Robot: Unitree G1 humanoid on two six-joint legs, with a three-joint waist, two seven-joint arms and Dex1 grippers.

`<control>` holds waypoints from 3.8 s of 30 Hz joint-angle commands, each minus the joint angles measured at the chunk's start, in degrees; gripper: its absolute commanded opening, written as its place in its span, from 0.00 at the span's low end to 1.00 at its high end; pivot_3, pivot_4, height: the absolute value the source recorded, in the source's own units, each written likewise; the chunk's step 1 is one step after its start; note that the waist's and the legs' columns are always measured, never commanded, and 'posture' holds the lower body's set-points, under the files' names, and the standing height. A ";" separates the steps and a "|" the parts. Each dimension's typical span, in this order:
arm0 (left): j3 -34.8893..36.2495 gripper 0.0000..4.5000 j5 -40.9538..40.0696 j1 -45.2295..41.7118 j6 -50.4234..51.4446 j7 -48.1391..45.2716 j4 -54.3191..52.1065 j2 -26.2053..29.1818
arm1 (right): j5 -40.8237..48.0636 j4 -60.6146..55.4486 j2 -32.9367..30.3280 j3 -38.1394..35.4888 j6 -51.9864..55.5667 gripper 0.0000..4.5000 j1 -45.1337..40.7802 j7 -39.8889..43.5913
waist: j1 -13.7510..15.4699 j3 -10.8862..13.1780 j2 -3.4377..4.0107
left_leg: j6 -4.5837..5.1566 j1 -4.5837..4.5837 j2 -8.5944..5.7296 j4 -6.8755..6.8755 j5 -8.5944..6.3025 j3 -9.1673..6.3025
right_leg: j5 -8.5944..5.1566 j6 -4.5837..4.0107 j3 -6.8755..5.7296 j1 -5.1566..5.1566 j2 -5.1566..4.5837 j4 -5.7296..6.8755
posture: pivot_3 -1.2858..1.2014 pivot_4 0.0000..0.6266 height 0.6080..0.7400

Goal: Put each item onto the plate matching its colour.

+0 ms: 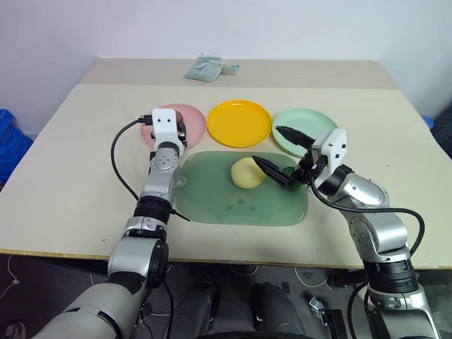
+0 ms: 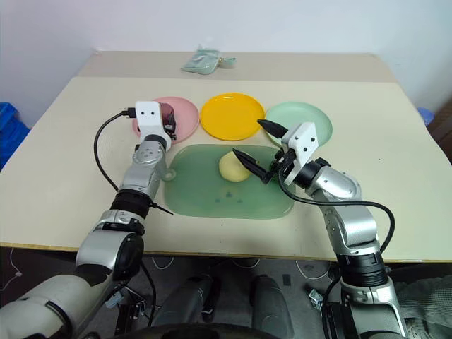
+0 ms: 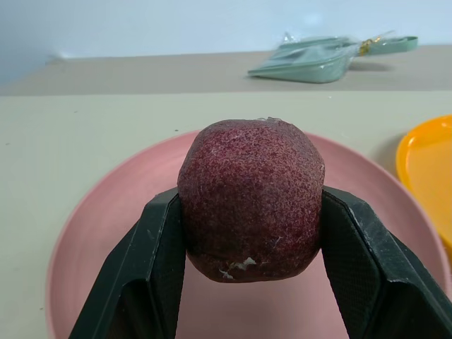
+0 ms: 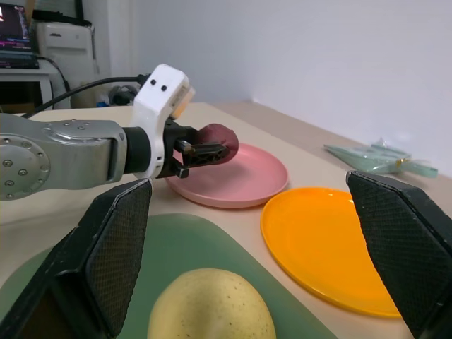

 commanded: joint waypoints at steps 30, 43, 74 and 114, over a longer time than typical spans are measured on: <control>0.72 0.99 -3.01 -0.12 -3.63 -6.55 -6.02 -0.09 | 0.71 -3.86 -0.27 -2.83 0.50 1.00 1.50 -2.93 | -0.06 0.00 0.00 | 0.00 -0.10 0.00 0.13 0.00 0.01 | 0.08 0.02 0.00 -0.04 0.01 0.02 | 0.52 0.24 1.00; -2.82 0.99 -11.82 14.39 11.60 -27.18 -37.45 3.31 | -2.86 -14.66 -1.67 -3.68 8.50 1.00 10.38 -10.56 | 0.06 -0.02 0.03 | 0.08 -0.13 0.04 0.32 -0.07 0.00 | 0.14 -0.06 0.03 -0.01 0.05 0.06 | 0.52 0.24 1.00; -2.60 0.99 -21.27 27.73 11.52 -54.42 -48.66 16.84 | -7.49 -3.30 -5.20 5.36 13.47 1.00 0.54 0.13 | -0.20 -0.03 0.07 | 0.17 -0.19 0.13 0.40 -0.12 0.02 | 0.15 -0.08 0.02 -0.04 0.09 -0.01 | 0.52 0.24 1.00; -3.99 0.99 -19.73 33.04 10.12 -55.83 -51.46 17.79 | -7.99 -2.12 -3.94 6.33 15.60 1.00 -4.58 3.02 | 0.00 -0.03 0.08 | 0.14 -0.25 0.13 0.39 -0.16 0.02 | 0.14 -0.10 0.02 -0.07 0.08 -0.03 | 0.52 0.24 1.00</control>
